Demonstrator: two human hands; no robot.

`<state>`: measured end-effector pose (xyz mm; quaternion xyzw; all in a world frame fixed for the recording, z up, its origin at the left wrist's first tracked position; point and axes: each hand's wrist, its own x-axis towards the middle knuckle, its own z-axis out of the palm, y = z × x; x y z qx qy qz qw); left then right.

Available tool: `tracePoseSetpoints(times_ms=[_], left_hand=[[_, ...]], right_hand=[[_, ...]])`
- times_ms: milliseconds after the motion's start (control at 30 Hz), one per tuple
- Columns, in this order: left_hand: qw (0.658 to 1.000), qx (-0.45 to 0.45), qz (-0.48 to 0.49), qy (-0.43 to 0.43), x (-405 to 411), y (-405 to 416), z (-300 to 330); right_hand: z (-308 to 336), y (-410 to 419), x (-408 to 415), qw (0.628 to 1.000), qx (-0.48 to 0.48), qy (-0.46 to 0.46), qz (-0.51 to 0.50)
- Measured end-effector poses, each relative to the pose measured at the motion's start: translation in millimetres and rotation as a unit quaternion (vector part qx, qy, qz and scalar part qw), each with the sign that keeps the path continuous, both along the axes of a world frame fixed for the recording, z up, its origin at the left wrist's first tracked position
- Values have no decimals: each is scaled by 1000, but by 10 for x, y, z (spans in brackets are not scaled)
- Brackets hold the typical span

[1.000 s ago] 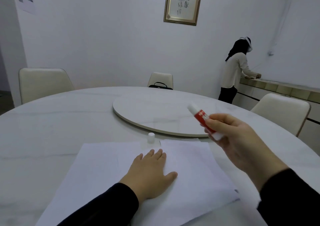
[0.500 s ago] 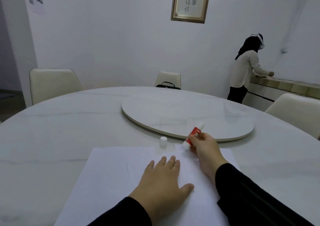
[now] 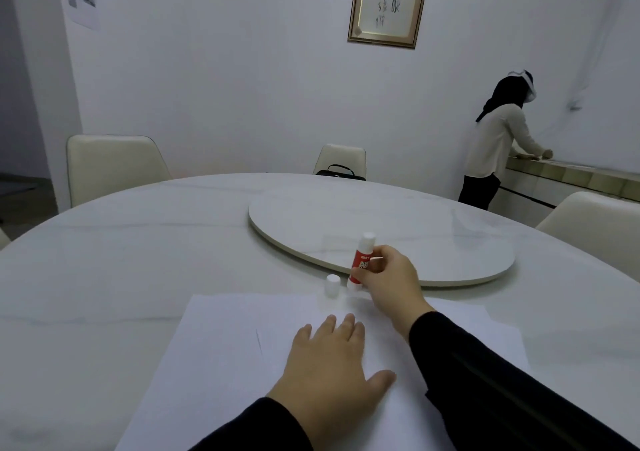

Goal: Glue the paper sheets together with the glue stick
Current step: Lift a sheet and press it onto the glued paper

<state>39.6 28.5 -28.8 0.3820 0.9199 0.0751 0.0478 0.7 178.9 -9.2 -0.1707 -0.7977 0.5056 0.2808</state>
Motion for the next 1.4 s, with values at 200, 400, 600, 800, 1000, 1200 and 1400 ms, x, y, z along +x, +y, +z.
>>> tracePoseSetpoints(times_ms=[200,400,600,800,1000,1200,1400], left_hand=[[1000,1,16,15,-34,14,-29],[999,-10,38,36,-81,-36,-28],[996,-14,63,67,-94,-101,1],[991,6,106,77,-181,-126,-35],[995,19,98,-11,-225,-143,-12],[990,-2,140,32,-228,-188,2],[991,-13,129,16,-270,-210,15]], right_hand=[[-112,-10,-115,999,30,-36,-8],[144,189,273,999,33,-32,-20],[136,853,1279,915,254,-313,-12],[46,950,1588,893,293,-342,-7],[92,1025,1537,865,345,-363,-25],[40,996,1465,912,277,-300,-21],[-37,966,1384,932,270,-242,7]])
